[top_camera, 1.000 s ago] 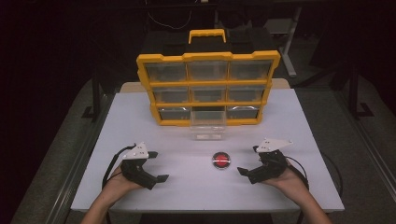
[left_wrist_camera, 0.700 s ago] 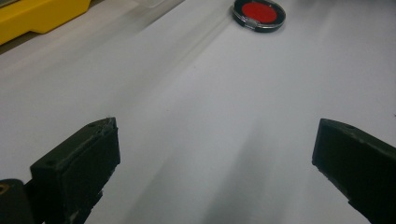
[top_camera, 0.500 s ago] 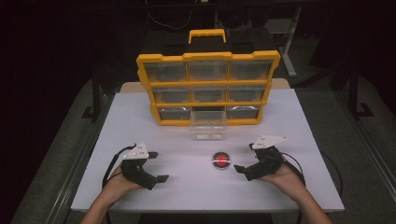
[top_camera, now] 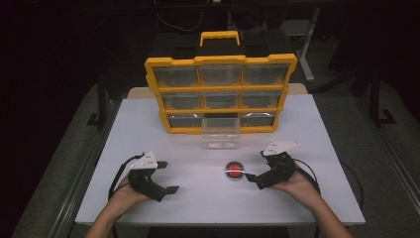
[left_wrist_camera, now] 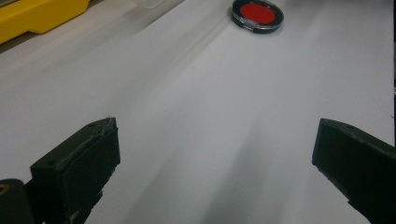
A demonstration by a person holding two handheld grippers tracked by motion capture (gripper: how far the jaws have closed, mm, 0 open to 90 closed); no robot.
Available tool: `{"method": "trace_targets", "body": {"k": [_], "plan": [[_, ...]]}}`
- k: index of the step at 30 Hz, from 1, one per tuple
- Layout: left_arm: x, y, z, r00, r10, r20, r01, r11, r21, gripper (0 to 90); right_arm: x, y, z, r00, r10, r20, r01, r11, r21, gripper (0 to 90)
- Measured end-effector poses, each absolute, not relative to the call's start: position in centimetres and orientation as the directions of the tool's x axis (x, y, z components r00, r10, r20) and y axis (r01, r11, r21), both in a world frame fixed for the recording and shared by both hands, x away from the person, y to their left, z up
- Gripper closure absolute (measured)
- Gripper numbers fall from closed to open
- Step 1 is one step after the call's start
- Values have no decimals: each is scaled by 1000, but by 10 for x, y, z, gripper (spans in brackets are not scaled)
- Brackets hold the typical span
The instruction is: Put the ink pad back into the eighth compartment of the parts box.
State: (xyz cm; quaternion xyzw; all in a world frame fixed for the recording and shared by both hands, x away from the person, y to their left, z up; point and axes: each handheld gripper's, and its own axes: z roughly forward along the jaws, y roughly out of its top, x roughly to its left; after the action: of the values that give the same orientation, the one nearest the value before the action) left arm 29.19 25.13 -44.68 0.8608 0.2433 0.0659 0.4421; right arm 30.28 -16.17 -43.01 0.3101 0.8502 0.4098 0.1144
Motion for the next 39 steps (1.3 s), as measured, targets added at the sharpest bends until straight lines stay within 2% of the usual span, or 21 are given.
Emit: {"method": "trace_targets", "body": {"k": [39], "plan": [[291, 250, -446, 874, 473, -106, 362, -492, 792, 5, 320, -142, -430, -811, 579, 84, 438, 505, 744, 2]]}}
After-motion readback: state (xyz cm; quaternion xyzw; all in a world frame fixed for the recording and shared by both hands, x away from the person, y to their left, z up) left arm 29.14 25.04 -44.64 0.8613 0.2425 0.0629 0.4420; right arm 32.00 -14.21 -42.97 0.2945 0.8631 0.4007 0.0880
